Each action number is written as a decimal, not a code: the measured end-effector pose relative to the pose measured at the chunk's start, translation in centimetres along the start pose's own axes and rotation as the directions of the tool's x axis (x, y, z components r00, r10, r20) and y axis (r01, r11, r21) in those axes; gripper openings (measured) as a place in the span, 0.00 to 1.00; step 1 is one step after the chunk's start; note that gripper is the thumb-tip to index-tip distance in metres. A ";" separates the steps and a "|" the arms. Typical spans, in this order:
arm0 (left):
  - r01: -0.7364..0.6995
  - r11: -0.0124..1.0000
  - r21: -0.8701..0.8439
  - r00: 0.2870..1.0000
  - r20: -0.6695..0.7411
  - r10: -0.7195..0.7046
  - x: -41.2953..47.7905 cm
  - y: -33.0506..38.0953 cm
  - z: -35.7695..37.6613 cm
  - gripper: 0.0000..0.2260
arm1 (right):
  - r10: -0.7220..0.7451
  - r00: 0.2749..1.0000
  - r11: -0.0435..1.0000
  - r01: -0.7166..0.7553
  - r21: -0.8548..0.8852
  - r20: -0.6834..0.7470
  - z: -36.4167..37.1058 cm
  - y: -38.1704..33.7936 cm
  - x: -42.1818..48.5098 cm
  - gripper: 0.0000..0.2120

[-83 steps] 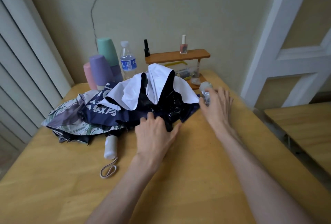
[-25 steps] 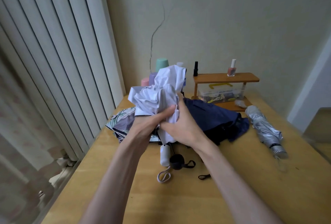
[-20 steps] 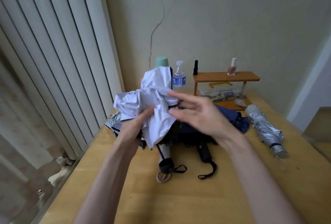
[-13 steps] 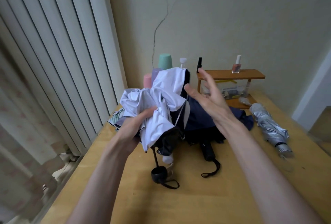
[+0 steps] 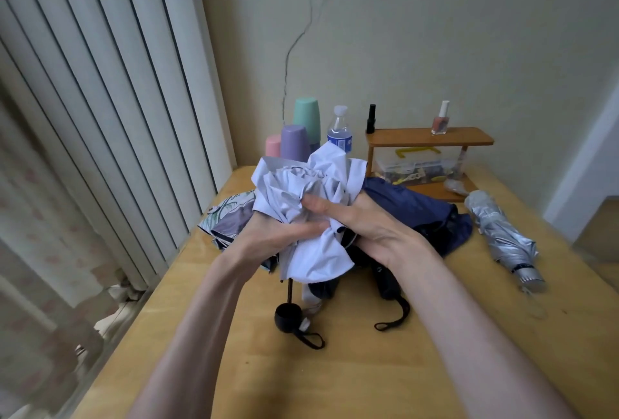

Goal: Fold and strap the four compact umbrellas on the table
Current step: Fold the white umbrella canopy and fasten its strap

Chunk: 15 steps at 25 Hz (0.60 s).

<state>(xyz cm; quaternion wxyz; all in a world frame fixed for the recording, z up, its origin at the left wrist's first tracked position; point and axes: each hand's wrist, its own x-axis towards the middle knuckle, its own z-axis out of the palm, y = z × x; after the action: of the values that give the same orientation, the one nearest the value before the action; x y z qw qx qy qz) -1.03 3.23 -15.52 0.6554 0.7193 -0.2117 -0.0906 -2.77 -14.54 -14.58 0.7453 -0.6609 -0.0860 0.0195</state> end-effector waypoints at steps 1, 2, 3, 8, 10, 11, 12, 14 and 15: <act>0.007 0.999 0.050 0.999 0.044 -0.009 -0.2 0.5 -0.1 0.17 | -0.009 1.000 1.000 0.009 -0.025 -0.008 0.1 -0.1 0.0 0.27; 0.011 0.994 0.106 0.997 0.073 -0.019 -0.3 1.1 -0.1 0.16 | -0.017 1.000 0.998 0.015 -0.054 -0.024 0.2 -0.3 -0.1 0.25; 0.007 0.989 0.147 0.996 0.086 -0.020 -0.2 1.5 0.0 0.15 | -0.021 0.998 0.997 0.017 -0.077 -0.057 0.5 -0.5 0.0 0.23; -0.030 0.994 0.104 0.966 -0.252 0.056 -0.7 1.0 0.2 0.41 | -0.109 0.935 0.989 0.070 -0.127 -0.339 1.2 -0.7 0.4 0.11; -0.089 0.993 0.083 0.884 -0.453 0.117 -1.3 -0.1 -0.2 0.63 | -0.153 0.888 0.987 0.118 -0.106 -0.434 0.7 -1.2 0.4 0.09; -0.131 0.986 0.105 0.886 -0.434 0.164 -1.4 -0.2 0.0 0.65 | -0.168 0.875 0.984 0.120 -0.134 -0.454 0.8 -1.5 0.4 0.08; -0.151 0.979 0.138 0.918 -0.348 0.191 -1.3 -0.2 0.7 0.64 | -0.182 0.871 0.976 0.105 -0.189 -0.456 1.0 -1.6 0.5 0.08; -0.153 0.978 0.140 0.969 -0.174 0.176 -0.7 -0.5 2.4 0.62 | -0.188 0.877 0.960 0.069 -0.271 -0.441 2.1 -1.7 0.4 0.12; -0.132 0.983 0.129 0.979 -0.138 0.149 -0.3 -0.8 2.9 0.59 | -0.175 0.890 0.960 0.059 -0.274 -0.421 2.7 -1.7 0.2 0.15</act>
<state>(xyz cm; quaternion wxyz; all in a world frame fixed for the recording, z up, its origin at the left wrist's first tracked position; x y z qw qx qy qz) -2.40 0.76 -16.67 0.6299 0.7451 -0.2182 0.0219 -3.13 -12.08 -12.59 0.6544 -0.7313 0.0433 -0.1870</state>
